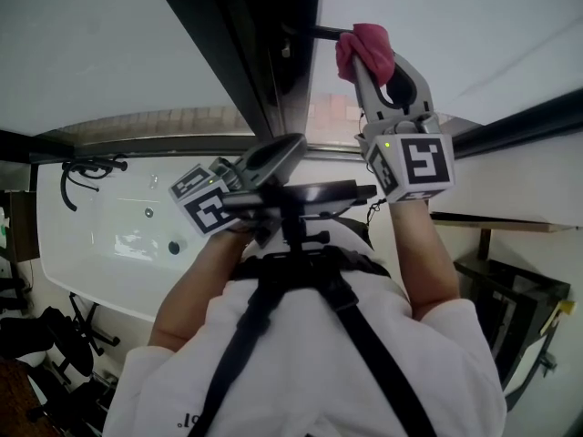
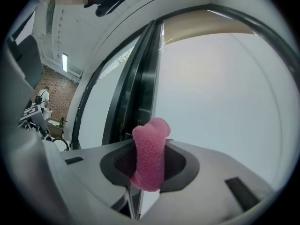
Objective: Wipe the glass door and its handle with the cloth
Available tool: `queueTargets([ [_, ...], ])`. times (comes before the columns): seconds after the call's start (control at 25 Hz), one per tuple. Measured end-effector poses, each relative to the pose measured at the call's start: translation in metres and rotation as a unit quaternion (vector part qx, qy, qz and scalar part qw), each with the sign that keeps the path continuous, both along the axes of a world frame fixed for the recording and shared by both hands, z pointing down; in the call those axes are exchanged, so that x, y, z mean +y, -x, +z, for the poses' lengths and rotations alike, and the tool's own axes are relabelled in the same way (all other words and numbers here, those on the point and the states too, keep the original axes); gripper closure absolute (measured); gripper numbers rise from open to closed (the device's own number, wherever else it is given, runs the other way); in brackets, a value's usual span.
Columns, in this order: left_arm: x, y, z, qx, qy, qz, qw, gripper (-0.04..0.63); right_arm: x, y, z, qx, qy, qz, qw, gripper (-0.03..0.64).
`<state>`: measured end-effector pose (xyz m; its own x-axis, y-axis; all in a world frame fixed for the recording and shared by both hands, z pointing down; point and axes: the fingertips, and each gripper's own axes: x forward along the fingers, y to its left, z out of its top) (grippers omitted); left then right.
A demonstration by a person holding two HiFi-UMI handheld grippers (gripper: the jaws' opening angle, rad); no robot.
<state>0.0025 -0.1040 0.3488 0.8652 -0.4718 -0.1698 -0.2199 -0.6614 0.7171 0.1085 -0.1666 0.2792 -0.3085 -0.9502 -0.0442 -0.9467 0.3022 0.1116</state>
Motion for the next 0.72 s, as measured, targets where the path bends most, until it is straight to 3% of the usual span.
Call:
queueTargets([
  [0.72, 0.005, -0.01, -0.002, -0.006, -0.005, 0.013, 0.9999, 0.603, 0.016, -0.007, 0.024, -0.021, 0.024, -0.007, 0.999, 0.509],
])
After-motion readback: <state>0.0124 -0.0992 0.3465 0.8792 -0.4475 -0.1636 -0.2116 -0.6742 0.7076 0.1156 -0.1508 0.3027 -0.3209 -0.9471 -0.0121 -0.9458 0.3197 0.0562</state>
